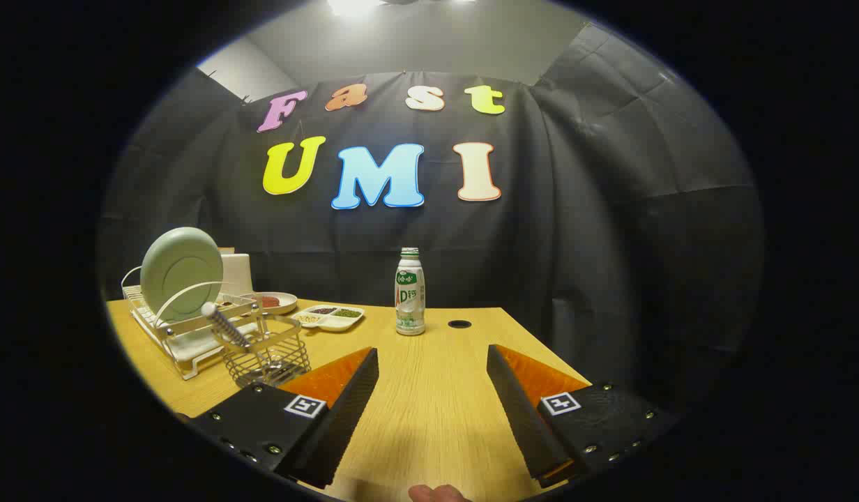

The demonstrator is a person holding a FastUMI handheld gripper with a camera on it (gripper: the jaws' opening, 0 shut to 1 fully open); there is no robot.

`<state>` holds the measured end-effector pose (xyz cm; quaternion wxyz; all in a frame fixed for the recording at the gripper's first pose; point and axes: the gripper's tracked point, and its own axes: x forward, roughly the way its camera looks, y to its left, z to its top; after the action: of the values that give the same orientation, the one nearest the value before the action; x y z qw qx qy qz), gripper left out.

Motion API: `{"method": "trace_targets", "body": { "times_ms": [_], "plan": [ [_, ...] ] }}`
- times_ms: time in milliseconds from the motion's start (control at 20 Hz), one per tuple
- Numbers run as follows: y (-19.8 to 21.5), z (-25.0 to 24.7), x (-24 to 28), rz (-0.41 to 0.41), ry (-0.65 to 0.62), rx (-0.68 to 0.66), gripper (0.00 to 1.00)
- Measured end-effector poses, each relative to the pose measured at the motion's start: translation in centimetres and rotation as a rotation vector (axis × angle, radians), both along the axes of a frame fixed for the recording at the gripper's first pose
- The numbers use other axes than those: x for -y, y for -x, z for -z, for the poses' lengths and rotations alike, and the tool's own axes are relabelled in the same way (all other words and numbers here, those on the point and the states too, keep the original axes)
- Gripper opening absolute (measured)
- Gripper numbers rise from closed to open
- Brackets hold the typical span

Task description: Take the plate from the dish rack, then take the spoon from the basket and place it into the plate.

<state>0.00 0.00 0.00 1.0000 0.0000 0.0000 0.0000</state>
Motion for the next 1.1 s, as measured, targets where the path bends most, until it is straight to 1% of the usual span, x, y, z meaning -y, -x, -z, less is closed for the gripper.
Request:
{"method": "trace_targets", "body": {
  "times_ms": [150,200,300,450,650,750,850,950,1000,1100],
  "plan": [
    [-2.3,-2.7,0.5,0.021,-0.064,0.02,0.96],
    [-2.6,-3.6,0.5,0.027,-0.062,0.02,0.96],
    [-1.6,-6.2,0.3,0.033,-0.058,0.004,0.96],
    [1.1,-11.9,-0.7,0.056,-0.075,0.009,0.96],
    [3.8,-19.7,-3.9,0.094,-0.067,0.064,0.96],
    [4.6,-22.2,-6.1,0.117,-0.057,0.066,0.96],
    [5.3,-24.4,-8.9,0.134,-0.057,0.07,0.96],
    [5.7,-25.7,-10.5,0.173,-0.054,0.063,0.96],
    [5.8,-26.4,-11.8,0.174,-0.077,0.074,0.96],
    [5.8,-27.2,-13.7,0.163,-0.079,0.086,0.96]
  ]
}}
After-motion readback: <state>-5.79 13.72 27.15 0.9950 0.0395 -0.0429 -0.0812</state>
